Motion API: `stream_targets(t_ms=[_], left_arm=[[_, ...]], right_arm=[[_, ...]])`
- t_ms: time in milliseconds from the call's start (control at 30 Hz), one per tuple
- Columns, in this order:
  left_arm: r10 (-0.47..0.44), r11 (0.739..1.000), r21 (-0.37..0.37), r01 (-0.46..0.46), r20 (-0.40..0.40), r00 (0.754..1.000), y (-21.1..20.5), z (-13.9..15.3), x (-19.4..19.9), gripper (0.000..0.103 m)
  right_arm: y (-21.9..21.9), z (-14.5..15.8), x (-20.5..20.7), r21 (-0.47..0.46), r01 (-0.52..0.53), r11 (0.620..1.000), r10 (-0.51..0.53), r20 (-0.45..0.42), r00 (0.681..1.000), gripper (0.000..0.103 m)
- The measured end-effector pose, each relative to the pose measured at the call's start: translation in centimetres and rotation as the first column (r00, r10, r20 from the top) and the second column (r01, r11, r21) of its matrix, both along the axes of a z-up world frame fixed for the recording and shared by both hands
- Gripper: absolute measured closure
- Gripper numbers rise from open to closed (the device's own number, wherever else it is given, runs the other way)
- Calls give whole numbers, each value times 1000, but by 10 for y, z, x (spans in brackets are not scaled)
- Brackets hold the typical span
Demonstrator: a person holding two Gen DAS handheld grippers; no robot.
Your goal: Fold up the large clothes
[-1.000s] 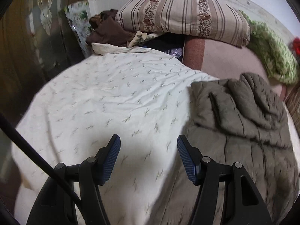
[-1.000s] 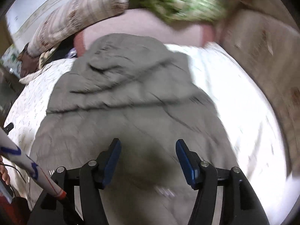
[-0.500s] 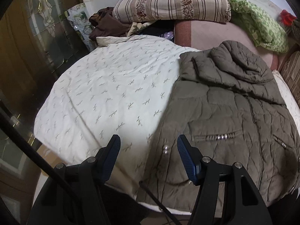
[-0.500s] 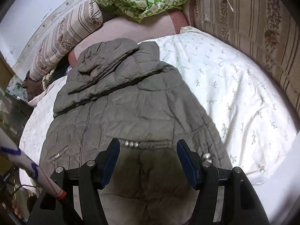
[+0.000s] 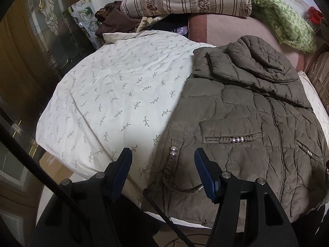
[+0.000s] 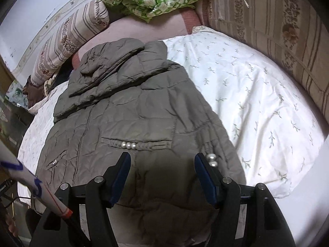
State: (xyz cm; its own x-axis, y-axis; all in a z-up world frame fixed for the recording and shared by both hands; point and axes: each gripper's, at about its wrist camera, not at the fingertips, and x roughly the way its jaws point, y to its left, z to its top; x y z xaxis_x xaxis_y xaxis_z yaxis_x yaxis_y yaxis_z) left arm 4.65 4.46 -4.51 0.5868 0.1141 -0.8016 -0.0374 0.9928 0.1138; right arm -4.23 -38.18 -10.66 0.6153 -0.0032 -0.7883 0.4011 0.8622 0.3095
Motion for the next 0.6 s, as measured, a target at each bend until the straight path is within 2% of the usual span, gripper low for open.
stream_targets(t_ms=[600], left_arm=[[-1,999,-40,0,-39,999,6,-12,2,41]], right_arm=[[-15,-5,-10,-2,47,999,-47,-15,999,31]])
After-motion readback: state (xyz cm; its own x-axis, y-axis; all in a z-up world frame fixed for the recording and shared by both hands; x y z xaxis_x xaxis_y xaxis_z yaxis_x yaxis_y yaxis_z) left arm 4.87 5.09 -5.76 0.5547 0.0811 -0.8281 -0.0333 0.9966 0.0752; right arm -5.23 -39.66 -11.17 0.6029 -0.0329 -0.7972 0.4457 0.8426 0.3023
